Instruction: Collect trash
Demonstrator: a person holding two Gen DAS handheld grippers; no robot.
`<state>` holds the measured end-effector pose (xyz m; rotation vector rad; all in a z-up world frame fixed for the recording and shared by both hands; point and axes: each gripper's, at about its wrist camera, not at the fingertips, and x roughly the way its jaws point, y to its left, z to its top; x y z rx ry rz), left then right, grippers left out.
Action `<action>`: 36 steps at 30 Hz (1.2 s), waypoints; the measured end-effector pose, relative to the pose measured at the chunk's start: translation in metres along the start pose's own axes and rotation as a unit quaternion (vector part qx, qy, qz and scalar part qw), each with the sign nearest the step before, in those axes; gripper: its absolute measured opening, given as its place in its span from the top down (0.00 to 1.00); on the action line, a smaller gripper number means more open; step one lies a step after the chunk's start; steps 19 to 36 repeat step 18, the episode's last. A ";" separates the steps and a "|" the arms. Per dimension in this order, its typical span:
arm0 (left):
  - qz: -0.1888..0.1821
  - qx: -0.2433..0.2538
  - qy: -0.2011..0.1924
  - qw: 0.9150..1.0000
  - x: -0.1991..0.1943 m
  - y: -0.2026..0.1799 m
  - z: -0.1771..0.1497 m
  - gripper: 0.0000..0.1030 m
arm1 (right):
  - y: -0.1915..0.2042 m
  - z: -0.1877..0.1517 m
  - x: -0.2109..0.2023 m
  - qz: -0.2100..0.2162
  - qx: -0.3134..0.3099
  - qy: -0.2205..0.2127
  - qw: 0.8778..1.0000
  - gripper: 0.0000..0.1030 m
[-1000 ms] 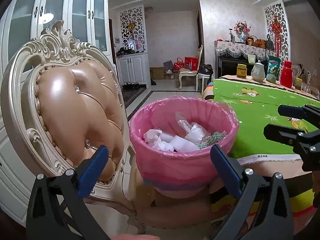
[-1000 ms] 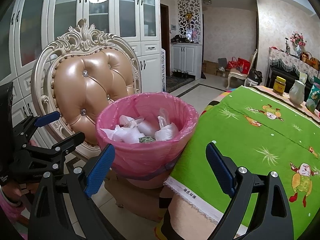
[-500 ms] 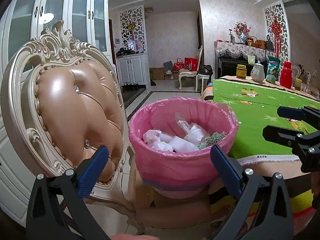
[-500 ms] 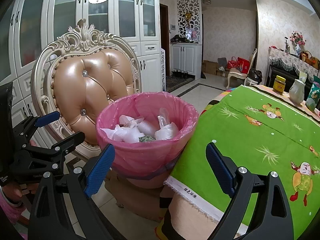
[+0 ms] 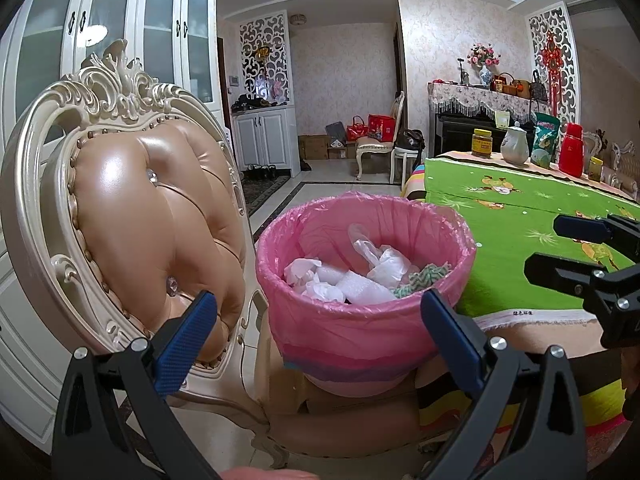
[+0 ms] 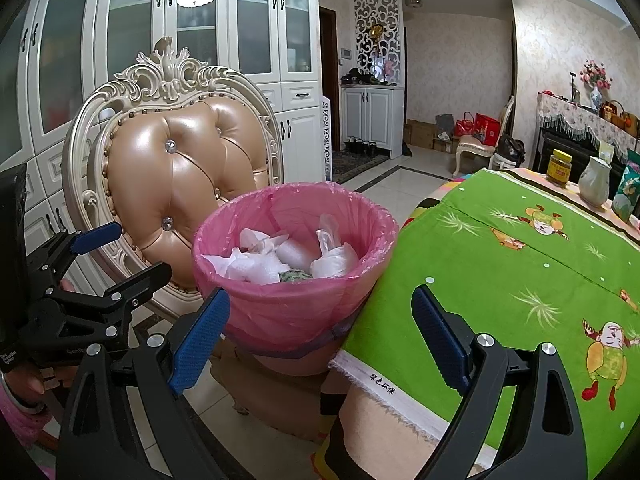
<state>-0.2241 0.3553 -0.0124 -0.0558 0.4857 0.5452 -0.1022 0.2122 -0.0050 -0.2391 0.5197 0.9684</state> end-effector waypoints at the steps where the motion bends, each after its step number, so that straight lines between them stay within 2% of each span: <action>1: -0.002 0.000 0.001 1.000 0.001 0.000 0.000 0.04 | 0.000 0.000 0.000 0.000 0.000 0.000 1.000 0.16; 9: -0.008 -0.016 0.008 1.000 0.005 0.004 -0.002 0.04 | 0.000 -0.003 0.000 -0.001 0.005 0.000 1.000 0.16; 36: -0.001 -0.013 0.004 1.000 0.003 0.002 0.000 0.04 | -0.005 -0.006 -0.004 -0.002 0.011 -0.003 1.000 0.16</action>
